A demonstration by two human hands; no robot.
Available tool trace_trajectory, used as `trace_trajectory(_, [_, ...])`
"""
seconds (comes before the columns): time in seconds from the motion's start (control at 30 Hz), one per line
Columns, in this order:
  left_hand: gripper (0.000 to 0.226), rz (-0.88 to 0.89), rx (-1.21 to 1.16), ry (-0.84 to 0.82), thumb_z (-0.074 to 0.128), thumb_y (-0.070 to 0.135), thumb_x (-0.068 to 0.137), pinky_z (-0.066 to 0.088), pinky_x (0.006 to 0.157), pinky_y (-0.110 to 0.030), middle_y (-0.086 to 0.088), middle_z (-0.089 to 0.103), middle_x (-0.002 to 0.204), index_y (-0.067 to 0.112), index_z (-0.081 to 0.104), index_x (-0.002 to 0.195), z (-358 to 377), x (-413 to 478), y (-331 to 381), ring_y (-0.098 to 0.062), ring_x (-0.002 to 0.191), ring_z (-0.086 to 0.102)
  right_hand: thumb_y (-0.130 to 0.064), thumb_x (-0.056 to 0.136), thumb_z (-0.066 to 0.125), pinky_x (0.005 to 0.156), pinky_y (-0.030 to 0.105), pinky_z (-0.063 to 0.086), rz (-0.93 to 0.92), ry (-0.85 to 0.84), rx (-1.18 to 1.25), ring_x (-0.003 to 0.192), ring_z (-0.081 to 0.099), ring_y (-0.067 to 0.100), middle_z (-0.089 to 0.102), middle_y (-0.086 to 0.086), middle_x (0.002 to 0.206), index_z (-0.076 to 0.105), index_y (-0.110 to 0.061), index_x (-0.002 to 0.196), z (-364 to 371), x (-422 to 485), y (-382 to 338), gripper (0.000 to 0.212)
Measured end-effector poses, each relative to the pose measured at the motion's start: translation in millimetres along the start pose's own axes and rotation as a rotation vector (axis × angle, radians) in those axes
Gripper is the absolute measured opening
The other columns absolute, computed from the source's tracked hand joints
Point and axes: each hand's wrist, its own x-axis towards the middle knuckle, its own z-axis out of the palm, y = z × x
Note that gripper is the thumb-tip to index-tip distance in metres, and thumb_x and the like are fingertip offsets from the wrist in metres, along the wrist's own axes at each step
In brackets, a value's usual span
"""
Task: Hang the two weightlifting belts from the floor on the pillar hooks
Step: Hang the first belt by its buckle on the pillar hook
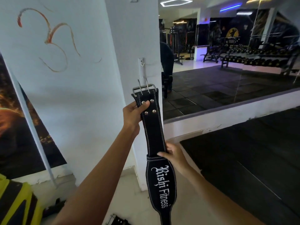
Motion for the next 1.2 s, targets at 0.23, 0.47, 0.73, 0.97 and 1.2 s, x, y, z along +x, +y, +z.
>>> trace_trajectory(0.23, [0.016, 0.027, 0.009, -0.017, 0.068, 0.007, 0.082, 0.053, 0.054, -0.020, -0.001, 0.073, 0.076, 0.002, 0.071, 0.097, 2, 6, 27, -0.011, 0.060, 0.068, -0.050, 0.089, 0.041, 0.092, 0.029, 0.047, -0.056, 0.166, 0.256, 0.106, 0.062, 0.018, 0.067, 0.003, 0.111, 0.062, -0.019, 0.109, 14, 28, -83, 0.043])
trace_trajectory(0.47, [0.020, 0.042, 0.017, -0.007, 0.067, 0.006, 0.083, 0.053, 0.054, -0.022, -0.003, 0.074, 0.077, -0.002, 0.070, 0.101, -11, -4, 11, -0.015, 0.063, 0.069, -0.010, 0.087, 0.060, 0.071, 0.014, 0.051, -0.246, 0.113, 0.238, 0.074, 0.064, -0.003, 0.068, 0.001, 0.087, 0.066, -0.007, 0.094, 18, 61, -132, 0.010])
trace_trajectory(0.73, [0.026, 0.010, 0.014, 0.044, 0.070, 0.007, 0.081, 0.055, 0.071, -0.034, -0.014, 0.071, 0.093, -0.004, 0.069, 0.104, -25, 5, 9, -0.025, 0.075, 0.066, -0.001, 0.078, 0.068, 0.070, 0.016, 0.052, 0.087, -0.106, 0.097, 0.078, 0.068, 0.006, 0.071, 0.002, 0.093, 0.067, -0.011, 0.092, 31, 11, -29, 0.017])
trace_trajectory(0.97, [0.024, 0.036, 0.035, -0.022, 0.067, 0.007, 0.083, 0.057, 0.064, -0.031, -0.013, 0.073, 0.090, -0.003, 0.069, 0.105, -29, 3, 4, -0.022, 0.073, 0.070, -0.046, 0.093, 0.039, 0.094, 0.035, 0.046, -0.001, -0.023, 0.278, 0.109, 0.059, 0.015, 0.064, 0.000, 0.118, 0.059, -0.018, 0.120, 19, 64, -138, 0.044])
trace_trajectory(1.2, [0.019, 0.068, 0.055, -0.062, 0.061, 0.020, 0.089, 0.053, 0.056, -0.023, -0.004, 0.075, 0.083, 0.010, 0.072, 0.101, -25, -2, 8, -0.017, 0.072, 0.070, -0.021, 0.091, 0.054, 0.079, 0.030, 0.054, -0.113, 0.100, 0.397, 0.091, 0.063, 0.023, 0.067, 0.018, 0.102, 0.064, 0.000, 0.106, 30, 72, -155, 0.028])
